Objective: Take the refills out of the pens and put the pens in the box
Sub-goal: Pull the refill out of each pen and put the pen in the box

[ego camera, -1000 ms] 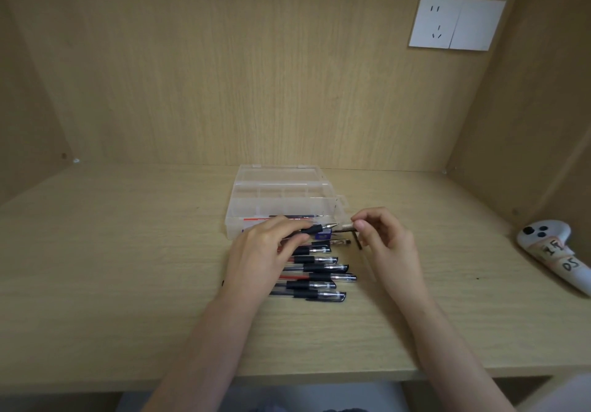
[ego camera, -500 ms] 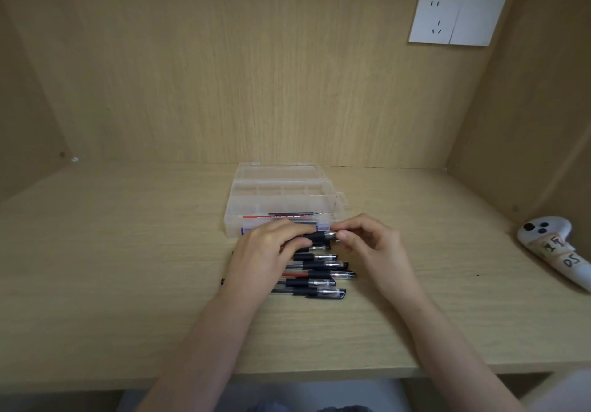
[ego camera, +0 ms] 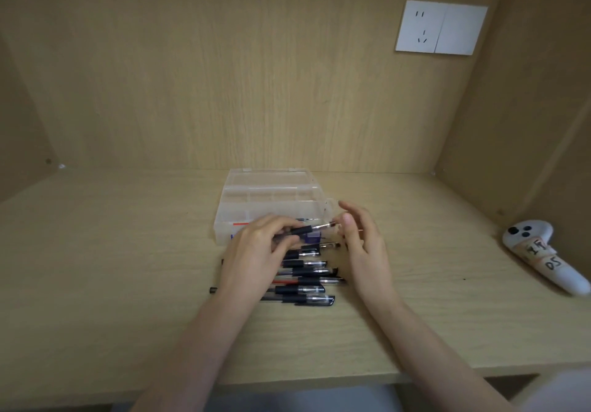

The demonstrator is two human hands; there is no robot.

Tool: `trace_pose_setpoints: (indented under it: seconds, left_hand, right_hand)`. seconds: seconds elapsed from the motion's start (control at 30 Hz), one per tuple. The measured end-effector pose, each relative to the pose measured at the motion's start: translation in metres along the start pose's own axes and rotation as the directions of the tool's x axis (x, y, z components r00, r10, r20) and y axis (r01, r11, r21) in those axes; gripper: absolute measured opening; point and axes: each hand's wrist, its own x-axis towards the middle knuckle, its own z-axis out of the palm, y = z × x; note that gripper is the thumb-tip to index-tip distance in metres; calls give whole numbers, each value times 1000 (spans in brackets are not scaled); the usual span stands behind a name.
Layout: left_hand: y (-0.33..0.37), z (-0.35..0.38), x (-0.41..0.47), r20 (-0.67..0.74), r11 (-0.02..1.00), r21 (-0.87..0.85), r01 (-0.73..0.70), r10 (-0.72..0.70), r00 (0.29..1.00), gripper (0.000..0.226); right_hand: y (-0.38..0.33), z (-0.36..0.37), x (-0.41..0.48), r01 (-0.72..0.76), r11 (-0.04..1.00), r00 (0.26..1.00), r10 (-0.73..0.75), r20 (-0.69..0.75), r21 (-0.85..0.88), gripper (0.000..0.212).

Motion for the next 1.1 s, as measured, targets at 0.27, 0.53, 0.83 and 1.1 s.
trace_pose_setpoints:
  seconds: [0.27,0.53,0.83,1.1]
  left_hand:
    - [-28,-22,79,138,982,-2,190,-188,972,22]
    - [-58,10,114,289,969,62,241,-249,924,22]
    - [-25,-14,81,250,992,-26,127,-117,961,16]
    - [-7,-21,-3,383,999,-43,-6,22,923,12]
  right_hand:
    - [6,4,1,147,976,986,-131,104,-163,36]
    - [4,3,1,100,985,990,-85,108,-142,36]
    - [3,3,2,67,995,994,-60,87,-79,37]
    - [5,3,3,18,999,996,-13,85,-48,39]
